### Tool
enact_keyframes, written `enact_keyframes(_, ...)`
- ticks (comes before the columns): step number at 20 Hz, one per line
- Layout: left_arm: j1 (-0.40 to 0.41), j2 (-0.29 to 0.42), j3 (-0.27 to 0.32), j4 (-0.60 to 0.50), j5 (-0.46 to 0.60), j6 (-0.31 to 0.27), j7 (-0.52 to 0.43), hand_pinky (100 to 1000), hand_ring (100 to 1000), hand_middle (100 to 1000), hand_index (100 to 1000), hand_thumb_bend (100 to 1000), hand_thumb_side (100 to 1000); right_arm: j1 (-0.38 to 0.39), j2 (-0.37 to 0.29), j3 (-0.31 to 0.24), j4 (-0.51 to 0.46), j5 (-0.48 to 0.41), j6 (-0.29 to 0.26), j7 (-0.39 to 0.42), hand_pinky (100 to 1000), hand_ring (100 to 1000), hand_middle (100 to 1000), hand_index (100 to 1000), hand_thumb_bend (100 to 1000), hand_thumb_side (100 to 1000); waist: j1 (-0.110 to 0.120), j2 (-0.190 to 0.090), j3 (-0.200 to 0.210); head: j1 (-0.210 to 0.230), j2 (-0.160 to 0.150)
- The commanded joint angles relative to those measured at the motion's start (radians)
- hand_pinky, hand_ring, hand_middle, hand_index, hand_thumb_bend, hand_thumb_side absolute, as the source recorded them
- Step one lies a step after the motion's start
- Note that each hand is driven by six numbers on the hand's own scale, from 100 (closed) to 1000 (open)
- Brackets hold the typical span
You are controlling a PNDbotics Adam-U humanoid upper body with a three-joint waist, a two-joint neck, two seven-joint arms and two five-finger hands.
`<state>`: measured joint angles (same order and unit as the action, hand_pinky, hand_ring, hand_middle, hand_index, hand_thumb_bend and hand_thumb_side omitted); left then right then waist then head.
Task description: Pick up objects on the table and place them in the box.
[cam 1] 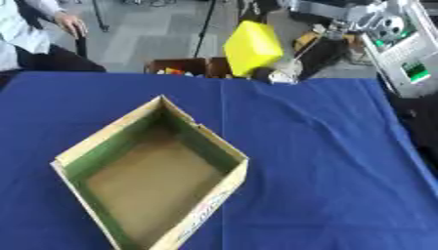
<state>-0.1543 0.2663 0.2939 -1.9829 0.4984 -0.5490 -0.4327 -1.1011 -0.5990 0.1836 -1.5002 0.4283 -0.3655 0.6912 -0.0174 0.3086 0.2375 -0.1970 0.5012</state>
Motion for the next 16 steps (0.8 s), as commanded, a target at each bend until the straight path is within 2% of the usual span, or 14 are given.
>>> enact_keyframes(1, -0.009, 0.032, 0.004, -0.017, 0.008, 0.005, 0.002, 712, 686, 846, 946, 100, 980, -0.040, 0.032, 0.013, -0.021, -0.021, -0.005, 0.026, 736, 627, 206, 325, 192, 260, -0.016, -0.040, 0.006, -0.009, 0.008)
enact_keyframes(6, -0.014, 0.031, 0.003, -0.017, 0.010, 0.013, 0.000, 712, 685, 847, 946, 100, 981, -0.056, 0.104, 0.035, -0.007, -0.018, -0.014, 0.070, 743, 628, 204, 324, 194, 253, -0.022, -0.040, 0.020, -0.017, 0.009)
enact_keyframes(16, -0.021, 0.021, 0.002, -0.017, 0.010, 0.022, -0.007, 712, 684, 848, 946, 100, 981, -0.036, 0.207, 0.041, 0.102, 0.082, -0.046, 0.127, 761, 633, 202, 322, 206, 219, -0.026, -0.031, 0.041, -0.025, 0.005)
